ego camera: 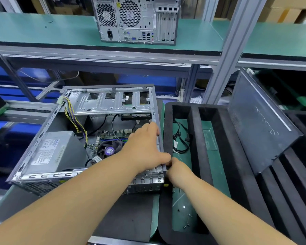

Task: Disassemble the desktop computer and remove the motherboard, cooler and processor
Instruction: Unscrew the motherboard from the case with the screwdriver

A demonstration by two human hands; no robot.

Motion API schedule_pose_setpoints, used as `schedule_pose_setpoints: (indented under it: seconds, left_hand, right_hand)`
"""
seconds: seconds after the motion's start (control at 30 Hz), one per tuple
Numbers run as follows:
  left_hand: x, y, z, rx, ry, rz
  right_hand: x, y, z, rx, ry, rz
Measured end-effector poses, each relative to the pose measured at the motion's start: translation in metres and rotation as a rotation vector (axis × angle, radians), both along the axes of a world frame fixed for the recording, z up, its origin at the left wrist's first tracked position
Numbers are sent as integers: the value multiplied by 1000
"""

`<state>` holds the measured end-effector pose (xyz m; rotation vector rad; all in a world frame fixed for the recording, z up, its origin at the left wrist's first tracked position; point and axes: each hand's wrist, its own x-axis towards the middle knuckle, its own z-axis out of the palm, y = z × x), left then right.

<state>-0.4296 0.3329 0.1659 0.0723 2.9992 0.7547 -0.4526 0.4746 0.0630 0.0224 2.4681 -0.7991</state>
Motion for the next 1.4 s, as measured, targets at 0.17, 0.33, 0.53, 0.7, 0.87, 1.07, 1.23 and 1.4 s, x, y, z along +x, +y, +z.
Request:
schedule_pose_setpoints:
  seconds: [0.17, 0.33, 0.53, 0.7, 0.87, 1.07, 1.23, 1.4]
  left_hand:
    - [1, -10, -2, -26, -4, -47]
    - [0, -28, 0, 35, -19, -136]
    - [-12, -96, 11, 89, -7, -76]
    - [-22, -162, 10, -213, -22, -46]
    - [-29, -192, 0, -540, -135, -128]
    - [-47, -196, -11, -734, -206, -242]
    - [-50, -204, -21, -764, -269, -116]
    - [-55, -199, -25, -878, -448, -75]
  right_hand:
    - [2, 0, -2, -15, 30, -46]
    - [-4, -3, -4, 69, 48, -40]
    - [-29, -12, 54, -183, 482, -270]
    - [-39, -66, 127, -334, 757, 55]
    - [-39, -136, 131, 92, 462, 779]
    - [-34, -178, 91, 467, 373, 1073]
    - [-38, -175, 73, 562, 423, 1103]
    - [-38, -171, 67, 509, 567, 1050]
